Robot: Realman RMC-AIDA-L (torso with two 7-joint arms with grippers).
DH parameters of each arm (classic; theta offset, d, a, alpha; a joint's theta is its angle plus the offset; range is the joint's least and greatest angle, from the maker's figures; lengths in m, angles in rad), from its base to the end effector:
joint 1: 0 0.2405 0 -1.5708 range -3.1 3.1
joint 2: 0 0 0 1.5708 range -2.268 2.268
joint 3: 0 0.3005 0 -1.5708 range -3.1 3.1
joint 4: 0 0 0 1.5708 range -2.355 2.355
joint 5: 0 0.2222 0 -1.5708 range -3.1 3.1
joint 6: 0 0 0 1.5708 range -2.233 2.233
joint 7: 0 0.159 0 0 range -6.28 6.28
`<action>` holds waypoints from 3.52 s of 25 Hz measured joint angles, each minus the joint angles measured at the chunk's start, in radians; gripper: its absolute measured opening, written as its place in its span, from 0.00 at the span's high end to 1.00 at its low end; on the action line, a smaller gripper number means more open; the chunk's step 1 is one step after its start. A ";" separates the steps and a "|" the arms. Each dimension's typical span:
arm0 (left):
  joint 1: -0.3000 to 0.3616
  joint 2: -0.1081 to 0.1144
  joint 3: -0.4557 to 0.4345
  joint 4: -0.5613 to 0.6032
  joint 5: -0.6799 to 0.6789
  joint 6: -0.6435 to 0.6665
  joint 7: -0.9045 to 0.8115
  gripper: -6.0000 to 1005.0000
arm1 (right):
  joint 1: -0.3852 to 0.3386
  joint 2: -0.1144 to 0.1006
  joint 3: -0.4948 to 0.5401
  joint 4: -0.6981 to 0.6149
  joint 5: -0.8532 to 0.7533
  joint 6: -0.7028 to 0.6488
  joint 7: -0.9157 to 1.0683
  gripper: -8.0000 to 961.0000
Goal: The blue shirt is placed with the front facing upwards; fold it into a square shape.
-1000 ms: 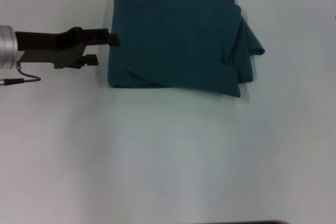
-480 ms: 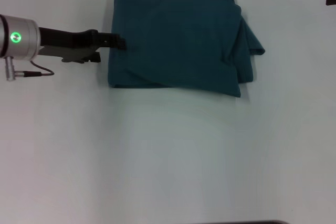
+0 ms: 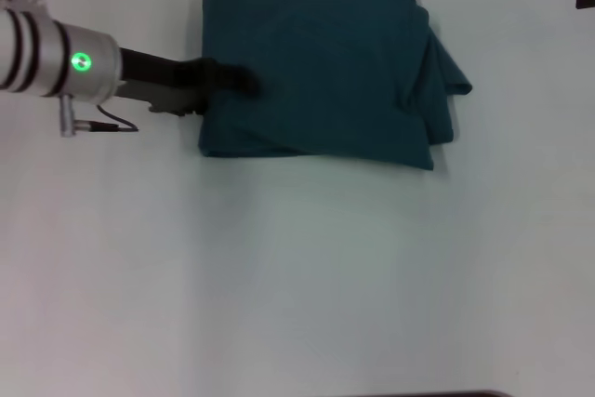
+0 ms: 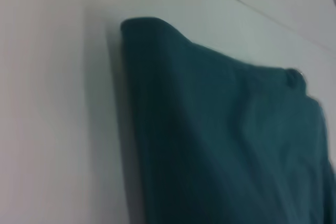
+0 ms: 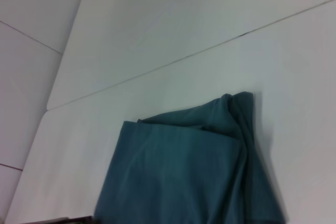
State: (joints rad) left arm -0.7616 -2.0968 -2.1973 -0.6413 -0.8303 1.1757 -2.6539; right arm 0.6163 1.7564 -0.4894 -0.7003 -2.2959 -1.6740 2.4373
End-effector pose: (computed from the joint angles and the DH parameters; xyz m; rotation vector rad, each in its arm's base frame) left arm -0.2604 0.4370 -0.0843 -2.2048 -1.8492 -0.2278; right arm 0.3454 0.4029 0.1343 -2.1570 1.8110 0.4880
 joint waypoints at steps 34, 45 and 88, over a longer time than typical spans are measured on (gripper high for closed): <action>0.019 -0.045 0.010 -0.145 -0.028 0.230 -0.018 0.84 | -0.005 0.002 0.017 -0.001 0.006 -0.018 -0.002 0.04; 0.151 0.004 -0.002 -0.213 -0.027 0.437 -0.029 0.85 | 0.000 0.002 0.020 -0.001 0.006 -0.014 0.000 0.04; 0.294 0.016 -0.390 -0.258 -0.275 0.732 0.538 0.54 | 0.024 0.033 0.005 0.001 0.004 -0.026 -0.062 0.05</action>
State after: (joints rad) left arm -0.4674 -2.0806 -2.5874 -0.8996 -1.1053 1.9082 -2.1161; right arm 0.6405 1.7890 -0.4843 -0.6996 -2.2916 -1.6998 2.3755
